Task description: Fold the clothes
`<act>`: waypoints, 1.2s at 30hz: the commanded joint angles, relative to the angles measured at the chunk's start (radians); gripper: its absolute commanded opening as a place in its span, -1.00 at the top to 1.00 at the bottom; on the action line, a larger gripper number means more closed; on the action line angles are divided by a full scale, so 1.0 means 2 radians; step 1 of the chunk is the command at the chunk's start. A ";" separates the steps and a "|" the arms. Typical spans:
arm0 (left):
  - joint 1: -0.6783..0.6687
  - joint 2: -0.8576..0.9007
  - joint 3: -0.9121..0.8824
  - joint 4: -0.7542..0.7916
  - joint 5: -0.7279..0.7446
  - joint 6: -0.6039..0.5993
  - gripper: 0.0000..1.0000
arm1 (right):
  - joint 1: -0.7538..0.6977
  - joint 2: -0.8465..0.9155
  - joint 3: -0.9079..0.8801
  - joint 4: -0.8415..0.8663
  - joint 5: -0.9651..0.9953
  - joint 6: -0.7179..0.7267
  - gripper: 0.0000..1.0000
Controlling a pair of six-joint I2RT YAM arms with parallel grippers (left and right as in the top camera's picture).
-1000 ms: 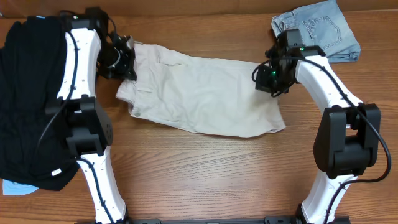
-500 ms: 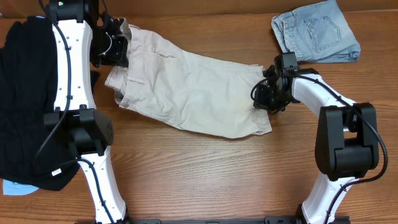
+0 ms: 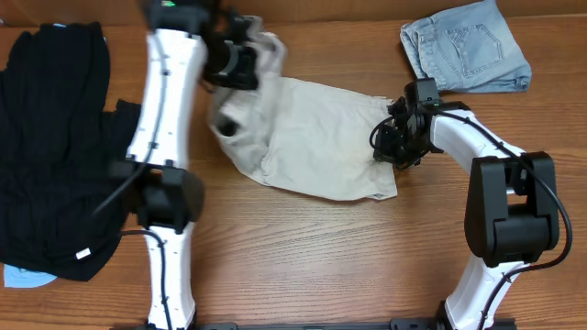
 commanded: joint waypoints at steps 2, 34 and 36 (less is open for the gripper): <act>-0.061 -0.003 0.008 0.026 0.021 -0.037 0.92 | 0.001 -0.006 -0.012 -0.003 0.009 0.002 0.92; -0.174 0.052 -0.001 0.152 0.044 -0.150 -0.06 | -0.031 -0.108 0.064 -0.032 -0.063 0.089 0.69; -0.175 0.052 -0.001 0.162 0.060 -0.145 -0.14 | -0.033 -0.124 0.064 -0.034 -0.051 0.105 0.59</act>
